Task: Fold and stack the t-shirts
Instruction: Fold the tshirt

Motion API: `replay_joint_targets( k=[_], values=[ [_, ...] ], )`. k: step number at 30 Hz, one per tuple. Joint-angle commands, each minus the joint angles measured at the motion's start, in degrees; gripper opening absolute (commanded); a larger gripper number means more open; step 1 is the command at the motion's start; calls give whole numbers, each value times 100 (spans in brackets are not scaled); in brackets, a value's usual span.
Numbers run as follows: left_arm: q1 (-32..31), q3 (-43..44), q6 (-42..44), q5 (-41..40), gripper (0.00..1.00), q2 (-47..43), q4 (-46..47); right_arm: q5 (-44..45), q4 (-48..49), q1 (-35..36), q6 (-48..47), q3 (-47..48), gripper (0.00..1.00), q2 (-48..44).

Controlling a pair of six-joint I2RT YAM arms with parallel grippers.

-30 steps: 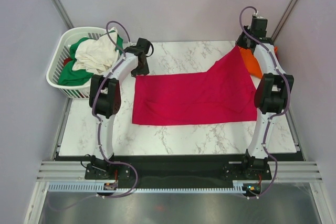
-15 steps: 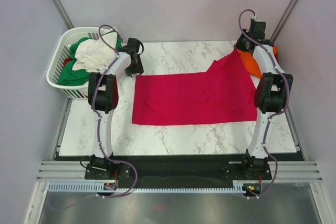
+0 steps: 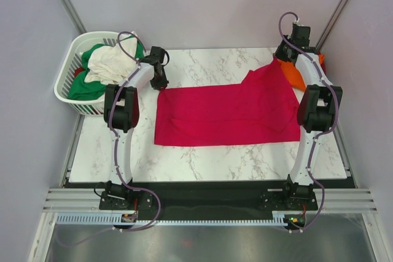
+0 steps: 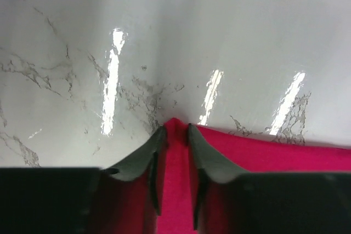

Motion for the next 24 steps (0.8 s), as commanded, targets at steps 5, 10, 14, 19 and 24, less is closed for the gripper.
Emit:
replay_joint_targets(
  k=[5, 10, 14, 19, 24],
  values=[
    [4, 66, 166, 27, 3, 86, 173, -226, 163, 1, 58, -30, 0, -93],
    [-23, -144, 192, -131, 2, -371, 156, -533, 171, 36, 58, -153, 0, -681],
    [-23, -452, 131, -175, 2, -881, 129, -657, 347, 53, 207, -1256, 0, -1356],
    [-75, -1102, 122, -8, 2, -1487, 85, -534, 874, 80, 471, -2920, 0, -2771],
    [-181, -1805, 43, -61, 2, -2058, 50, -70, 822, 97, 691, -4187, 0, -3872]
  ],
)
